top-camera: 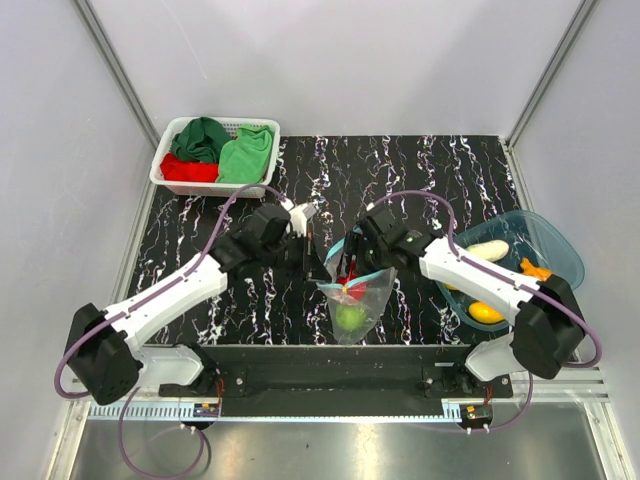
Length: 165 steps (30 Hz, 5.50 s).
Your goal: Open the zip-top bag and remove the fake food
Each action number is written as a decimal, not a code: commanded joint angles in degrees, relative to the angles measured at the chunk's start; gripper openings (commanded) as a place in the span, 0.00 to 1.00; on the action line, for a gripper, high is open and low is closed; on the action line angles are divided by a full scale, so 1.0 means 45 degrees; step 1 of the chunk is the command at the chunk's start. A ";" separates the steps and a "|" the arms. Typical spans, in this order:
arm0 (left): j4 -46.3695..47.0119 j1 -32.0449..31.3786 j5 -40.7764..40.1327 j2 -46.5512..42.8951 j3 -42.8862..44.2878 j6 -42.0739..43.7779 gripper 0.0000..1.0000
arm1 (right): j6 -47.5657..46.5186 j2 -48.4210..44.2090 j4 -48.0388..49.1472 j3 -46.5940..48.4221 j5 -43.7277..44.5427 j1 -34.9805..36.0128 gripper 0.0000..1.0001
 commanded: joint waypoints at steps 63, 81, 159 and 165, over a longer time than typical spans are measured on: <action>-0.1867 -0.0599 0.0736 0.2040 0.3226 -0.0085 0.00 | 0.1483 -0.3429 0.5248 0.0992 -0.0747 -0.1612 0.17; -0.3352 0.0730 0.0443 0.1141 0.3931 0.1165 0.00 | 0.2087 -0.4155 1.0149 -0.1355 -0.6747 -0.1710 0.11; -0.3098 -0.0441 -0.4025 0.1375 0.5198 -0.1762 0.00 | 0.2478 0.1257 -0.6064 0.9081 -0.0377 -0.1104 0.16; -0.2864 -0.0832 -0.4577 0.1453 0.5120 -0.2330 0.00 | 0.3670 0.0593 -0.4753 0.6539 0.0502 -0.1084 0.14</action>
